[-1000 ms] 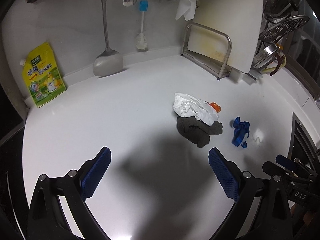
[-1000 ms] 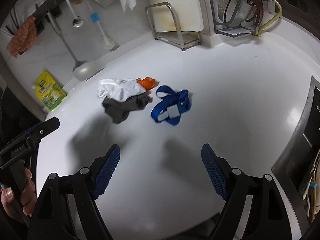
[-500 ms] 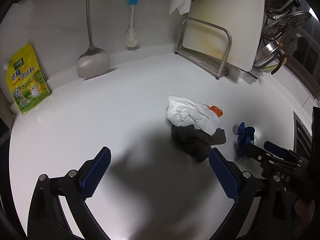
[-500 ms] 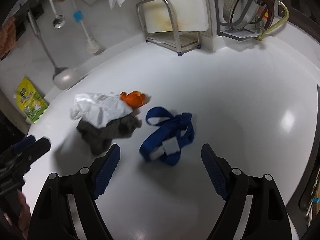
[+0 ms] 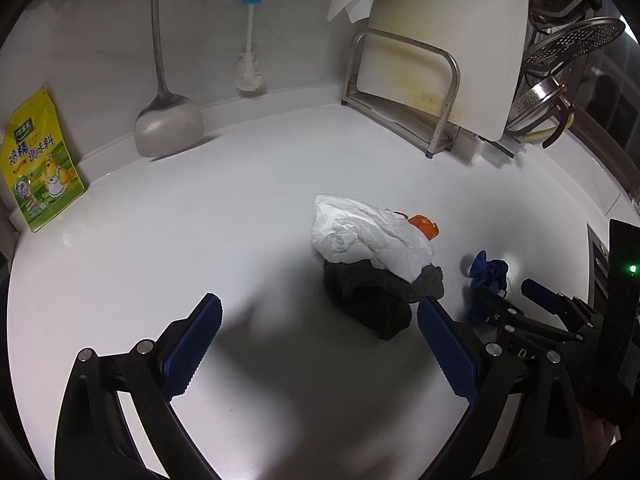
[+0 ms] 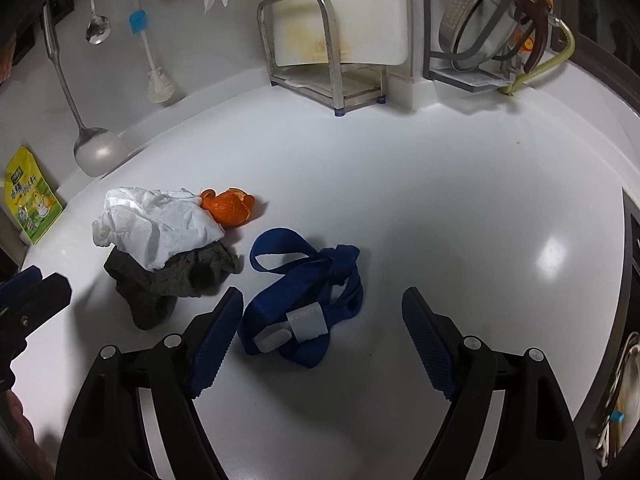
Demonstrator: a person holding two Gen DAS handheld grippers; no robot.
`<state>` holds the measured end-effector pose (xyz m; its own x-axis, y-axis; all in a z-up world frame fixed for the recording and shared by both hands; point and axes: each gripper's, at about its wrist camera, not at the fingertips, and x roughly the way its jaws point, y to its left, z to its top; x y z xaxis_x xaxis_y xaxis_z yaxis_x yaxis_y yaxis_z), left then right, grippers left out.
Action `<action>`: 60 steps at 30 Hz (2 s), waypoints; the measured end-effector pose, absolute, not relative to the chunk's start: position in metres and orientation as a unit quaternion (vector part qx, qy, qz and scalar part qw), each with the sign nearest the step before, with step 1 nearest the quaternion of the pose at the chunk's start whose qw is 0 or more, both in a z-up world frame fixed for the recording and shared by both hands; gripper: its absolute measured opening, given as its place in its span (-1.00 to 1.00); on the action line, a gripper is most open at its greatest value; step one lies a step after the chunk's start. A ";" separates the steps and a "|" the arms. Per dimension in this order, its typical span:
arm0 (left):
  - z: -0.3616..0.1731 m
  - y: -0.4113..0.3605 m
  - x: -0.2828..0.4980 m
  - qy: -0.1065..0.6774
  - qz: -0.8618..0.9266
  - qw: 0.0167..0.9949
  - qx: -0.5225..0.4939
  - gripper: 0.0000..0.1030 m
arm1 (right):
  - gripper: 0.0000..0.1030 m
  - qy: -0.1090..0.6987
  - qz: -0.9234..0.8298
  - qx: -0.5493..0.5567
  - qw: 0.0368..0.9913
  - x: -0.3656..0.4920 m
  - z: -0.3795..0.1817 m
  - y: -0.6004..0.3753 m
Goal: Collect trash
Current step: 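Grasp the blue strap with the right gripper while the left grasps the white cloth, then carry the blue strap and white cloth toward the grey bin with both grippers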
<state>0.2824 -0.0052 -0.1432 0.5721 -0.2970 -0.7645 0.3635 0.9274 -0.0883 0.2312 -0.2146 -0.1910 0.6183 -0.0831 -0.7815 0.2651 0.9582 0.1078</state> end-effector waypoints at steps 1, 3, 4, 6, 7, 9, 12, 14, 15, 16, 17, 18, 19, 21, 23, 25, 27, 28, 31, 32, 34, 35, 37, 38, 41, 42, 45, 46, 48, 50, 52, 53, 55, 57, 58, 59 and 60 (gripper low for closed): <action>-0.144 -0.008 0.283 0.423 -0.186 0.886 0.040 0.87 | 0.38 0.426 -0.096 0.105 0.894 0.232 -0.191 -0.214; -0.145 -0.012 0.286 0.423 -0.185 0.886 0.043 0.87 | 0.15 0.432 -0.089 0.102 0.892 0.235 -0.194 -0.213; -0.145 -0.014 0.288 0.422 -0.185 0.886 0.044 0.87 | 0.05 0.433 -0.087 0.101 0.891 0.236 -0.195 -0.212; -0.145 -0.019 0.292 0.422 -0.183 0.887 0.043 0.87 | -0.16 0.432 -0.086 0.094 0.893 0.237 -0.195 -0.210; -0.145 -0.020 0.294 0.423 -0.182 0.887 0.042 0.87 | -0.36 0.431 -0.086 0.089 0.894 0.236 -0.195 -0.209; -0.146 -0.022 0.298 0.422 -0.179 0.888 0.040 0.87 | -0.58 0.431 -0.077 0.083 0.895 0.236 -0.195 -0.208; -0.147 -0.026 0.305 0.424 -0.177 0.887 0.036 0.87 | -0.63 0.424 -0.075 0.082 0.899 0.230 -0.193 -0.209; -0.149 -0.029 0.310 0.425 -0.175 0.887 0.036 0.87 | -0.63 0.423 -0.073 0.089 0.899 0.225 -0.193 -0.211; -0.150 -0.030 0.312 0.426 -0.174 0.887 0.036 0.87 | -0.63 0.422 -0.074 0.091 0.899 0.223 -0.193 -0.212; -0.152 -0.033 0.316 0.427 -0.174 0.886 0.034 0.87 | -0.63 0.422 -0.074 0.093 0.899 0.220 -0.193 -0.213; -0.153 -0.034 0.318 0.428 -0.173 0.886 0.033 0.87 | -0.63 0.422 -0.073 0.098 0.898 0.217 -0.193 -0.215; -0.155 -0.036 0.321 0.429 -0.170 0.886 0.033 0.87 | -0.63 0.422 -0.073 0.102 0.898 0.215 -0.193 -0.217; -0.157 -0.038 0.324 0.430 -0.168 0.886 0.033 0.87 | -0.63 0.421 -0.074 0.104 0.898 0.213 -0.192 -0.218; -0.160 -0.040 0.330 0.431 -0.162 0.887 0.033 0.87 | -0.63 0.420 -0.075 0.111 0.898 0.209 -0.191 -0.221; -0.163 -0.042 0.334 0.431 -0.161 0.887 0.033 0.85 | -0.63 0.417 -0.076 0.120 0.898 0.206 -0.189 -0.224; -0.164 -0.045 0.337 0.429 -0.160 0.888 0.035 0.80 | -0.63 0.415 -0.078 0.130 0.897 0.202 -0.187 -0.228; -0.164 -0.046 0.338 0.428 -0.163 0.888 0.036 0.62 | -0.63 0.412 -0.079 0.135 0.898 0.199 -0.185 -0.230; -0.165 -0.048 0.337 0.426 -0.163 0.889 0.038 0.51 | -0.63 0.412 -0.080 0.137 0.898 0.198 -0.185 -0.230; -0.166 -0.050 0.336 0.429 -0.166 0.887 0.041 0.07 | -0.63 0.412 -0.080 0.144 0.896 0.195 -0.185 -0.231; -0.168 -0.050 0.335 0.431 -0.169 0.885 0.041 -0.10 | -0.63 0.412 -0.079 0.147 0.896 0.195 -0.185 -0.232; -0.170 -0.051 0.334 0.438 -0.173 0.881 0.039 -0.42 | -0.63 0.414 -0.078 0.151 0.894 0.193 -0.186 -0.232; -0.170 -0.050 0.333 0.441 -0.175 0.880 0.038 -0.56 | -0.63 0.415 -0.079 0.151 0.894 0.193 -0.187 -0.232; -0.168 -0.048 0.331 0.439 -0.176 0.880 0.033 -0.62 | -0.63 0.416 -0.077 0.152 0.893 0.192 -0.187 -0.232; -0.166 -0.045 0.330 0.436 -0.178 0.882 0.027 -0.66 | -0.63 0.416 -0.077 0.152 0.893 0.191 -0.187 -0.232; -0.158 -0.039 0.329 0.436 -0.186 0.880 0.011 -0.68 | -0.63 0.417 -0.074 0.154 0.893 0.189 -0.186 -0.233; -0.155 -0.037 0.329 0.434 -0.186 0.882 0.010 -0.69 | -0.63 0.417 -0.073 0.154 0.893 0.188 -0.185 -0.232; -0.145 -0.032 0.326 0.424 -0.184 0.887 0.011 -0.69 | -0.63 0.416 -0.071 0.152 0.894 0.185 -0.181 -0.231; -0.142 -0.031 0.324 0.422 -0.184 0.888 0.011 -0.69 | -0.63 0.415 -0.070 0.151 0.895 0.185 -0.180 -0.231; -0.134 -0.028 0.318 0.417 -0.183 0.890 0.017 -0.69 | -0.63 0.413 -0.068 0.149 0.896 0.183 -0.176 -0.230; -0.129 -0.024 0.311 0.413 -0.181 0.892 0.026 -0.69 | -0.63 0.411 -0.065 0.148 0.897 0.179 -0.171 -0.228; -0.125 -0.020 0.302 0.414 -0.180 0.892 0.031 -0.69 | -0.63 0.410 -0.063 0.148 0.898 0.175 -0.167 -0.227; -0.124 -0.017 0.298 0.414 -0.179 0.892 0.033 -0.69 | -0.63 0.410 -0.061 0.148 0.898 0.173 -0.164 -0.226; -0.119 -0.012 0.286 0.414 -0.173 0.893 0.039 -0.69 | -0.63 0.410 -0.058 0.149 0.898 0.167 -0.160 -0.224; -0.115 -0.006 0.276 0.415 -0.170 0.893 0.040 -0.69 | -0.63 0.407 -0.052 0.149 0.900 0.160 -0.153 -0.223; -0.112 -0.004 0.268 0.416 -0.168 0.893 0.042 -0.69 | -0.63 0.406 -0.049 0.148 0.900 0.157 -0.151 -0.222; -0.110 -0.003 0.263 0.416 -0.167 0.893 0.043 -0.69 | -0.63 0.404 -0.044 0.148 0.902 0.153 -0.146 -0.220; -0.107 -0.001 0.256 0.414 -0.165 0.894 0.044 -0.69 | -0.63 0.402 -0.040 0.149 0.903 0.151 -0.144 -0.220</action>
